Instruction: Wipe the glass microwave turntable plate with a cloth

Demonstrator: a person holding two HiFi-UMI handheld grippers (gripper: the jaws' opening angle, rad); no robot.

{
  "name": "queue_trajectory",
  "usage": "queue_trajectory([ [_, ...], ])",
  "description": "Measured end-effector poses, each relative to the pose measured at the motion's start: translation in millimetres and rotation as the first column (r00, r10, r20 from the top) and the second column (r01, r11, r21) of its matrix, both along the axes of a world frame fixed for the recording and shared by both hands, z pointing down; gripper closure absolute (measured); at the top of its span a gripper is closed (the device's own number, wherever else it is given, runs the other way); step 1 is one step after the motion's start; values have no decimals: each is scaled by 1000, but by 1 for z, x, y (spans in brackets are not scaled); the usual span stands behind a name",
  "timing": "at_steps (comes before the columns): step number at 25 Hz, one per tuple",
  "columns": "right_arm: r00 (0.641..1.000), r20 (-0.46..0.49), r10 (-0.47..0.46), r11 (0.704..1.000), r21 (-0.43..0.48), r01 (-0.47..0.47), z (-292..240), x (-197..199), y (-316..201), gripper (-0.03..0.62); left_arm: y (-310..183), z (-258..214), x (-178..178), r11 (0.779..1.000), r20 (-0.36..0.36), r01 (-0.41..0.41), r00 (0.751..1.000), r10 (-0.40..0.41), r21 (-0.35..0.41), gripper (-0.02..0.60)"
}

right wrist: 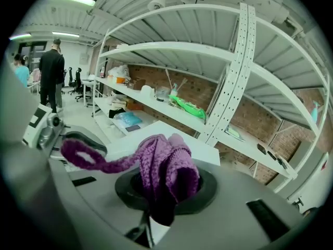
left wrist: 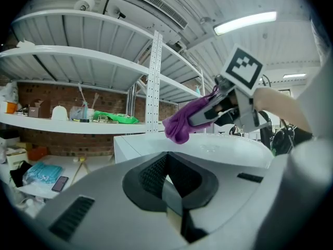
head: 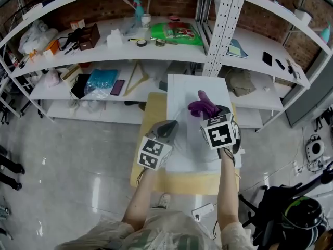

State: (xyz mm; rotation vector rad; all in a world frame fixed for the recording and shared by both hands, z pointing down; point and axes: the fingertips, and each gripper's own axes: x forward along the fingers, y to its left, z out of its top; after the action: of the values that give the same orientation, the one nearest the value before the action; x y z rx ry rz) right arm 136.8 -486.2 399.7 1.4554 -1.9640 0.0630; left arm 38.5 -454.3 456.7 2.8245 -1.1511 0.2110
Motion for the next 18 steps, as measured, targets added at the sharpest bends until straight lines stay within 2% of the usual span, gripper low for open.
queue_trajectory([
  [5, 998, -58, -10, 997, -79, 5, 27, 4, -13, 543, 0, -1, -2, 1000, -5, -1, 1000, 1, -8, 580],
  [13, 999, -30, -17, 995, -97, 14, 34, 2, 0, 543, 0, 0, -2, 1000, 5, 2, 1000, -2, -7, 580],
  [18, 998, -54, -36, 995, -94, 30, 34, -5, 23, 543, 0, -1, -5, 1000, 4, 3, 1000, -3, -8, 580],
])
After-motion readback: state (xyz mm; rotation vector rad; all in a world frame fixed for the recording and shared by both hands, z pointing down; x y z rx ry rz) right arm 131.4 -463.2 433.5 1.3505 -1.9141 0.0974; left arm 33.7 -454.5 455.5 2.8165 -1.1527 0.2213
